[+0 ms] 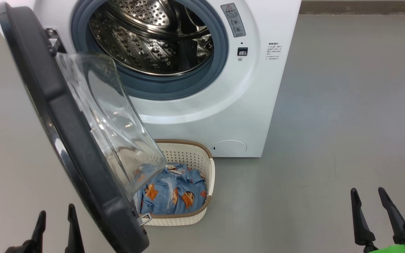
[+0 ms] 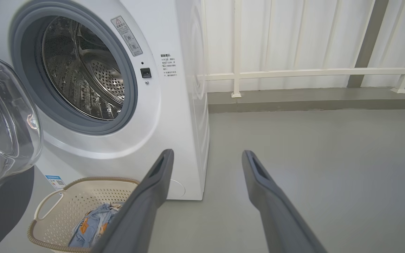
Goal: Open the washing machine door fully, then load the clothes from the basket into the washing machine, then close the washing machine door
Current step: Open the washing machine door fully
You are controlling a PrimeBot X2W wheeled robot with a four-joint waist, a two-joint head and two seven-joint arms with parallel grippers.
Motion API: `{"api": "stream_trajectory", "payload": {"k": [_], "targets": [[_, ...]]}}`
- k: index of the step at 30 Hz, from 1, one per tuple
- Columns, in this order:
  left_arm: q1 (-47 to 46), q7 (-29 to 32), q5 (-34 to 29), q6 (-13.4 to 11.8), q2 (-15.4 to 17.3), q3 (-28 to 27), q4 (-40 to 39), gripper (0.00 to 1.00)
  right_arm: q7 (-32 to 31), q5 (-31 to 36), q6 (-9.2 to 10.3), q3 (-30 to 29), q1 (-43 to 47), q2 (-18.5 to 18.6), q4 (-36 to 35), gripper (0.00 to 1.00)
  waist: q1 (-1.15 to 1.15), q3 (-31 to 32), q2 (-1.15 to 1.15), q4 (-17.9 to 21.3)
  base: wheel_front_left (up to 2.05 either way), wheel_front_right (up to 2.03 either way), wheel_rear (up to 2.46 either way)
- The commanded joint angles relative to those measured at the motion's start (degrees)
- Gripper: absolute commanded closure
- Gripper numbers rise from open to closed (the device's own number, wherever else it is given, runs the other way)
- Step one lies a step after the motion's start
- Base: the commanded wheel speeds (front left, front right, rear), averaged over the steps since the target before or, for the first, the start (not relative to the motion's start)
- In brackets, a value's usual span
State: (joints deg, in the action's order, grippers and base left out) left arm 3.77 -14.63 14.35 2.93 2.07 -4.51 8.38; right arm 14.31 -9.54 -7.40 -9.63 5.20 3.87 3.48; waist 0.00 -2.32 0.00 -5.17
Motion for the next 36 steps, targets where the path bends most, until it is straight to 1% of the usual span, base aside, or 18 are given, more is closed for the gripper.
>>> {"api": "stream_trajectory", "payload": {"k": [1,5,15,36], "targets": [[-0.7,-0.4,0.0,-0.2,0.8,-1.6,-1.3,0.0,0.7,1.0,-0.09,0.5,0.0,0.3,-1.8,0.0,0.0,0.0,0.0,-0.1,0.0,0.0,0.0],[-0.6,-0.4,0.0,-0.1,0.8,-1.7,-1.3,0.0,0.7,1.6,-0.09,-0.7,0.6,-0.4,-1.7,0.0,0.0,0.3,0.0,-0.1,0.0,0.0,0.0],[-0.7,-0.4,-0.3,0.4,0.8,-2.2,-0.6,0.0,0.7,2.0,-0.09,-1.5,1.5,-0.8,-1.0,0.0,0.0,1.5,0.0,-0.3,0.0,0.0,0.0],[0.1,-0.4,-0.7,1.3,0.8,-3.1,0.0,0.0,0.7,2.2,-0.09,-0.5,2.2,-0.9,-0.5,0.0,0.0,4.3,0.0,0.3,0.0,0.0,0.0]]}}
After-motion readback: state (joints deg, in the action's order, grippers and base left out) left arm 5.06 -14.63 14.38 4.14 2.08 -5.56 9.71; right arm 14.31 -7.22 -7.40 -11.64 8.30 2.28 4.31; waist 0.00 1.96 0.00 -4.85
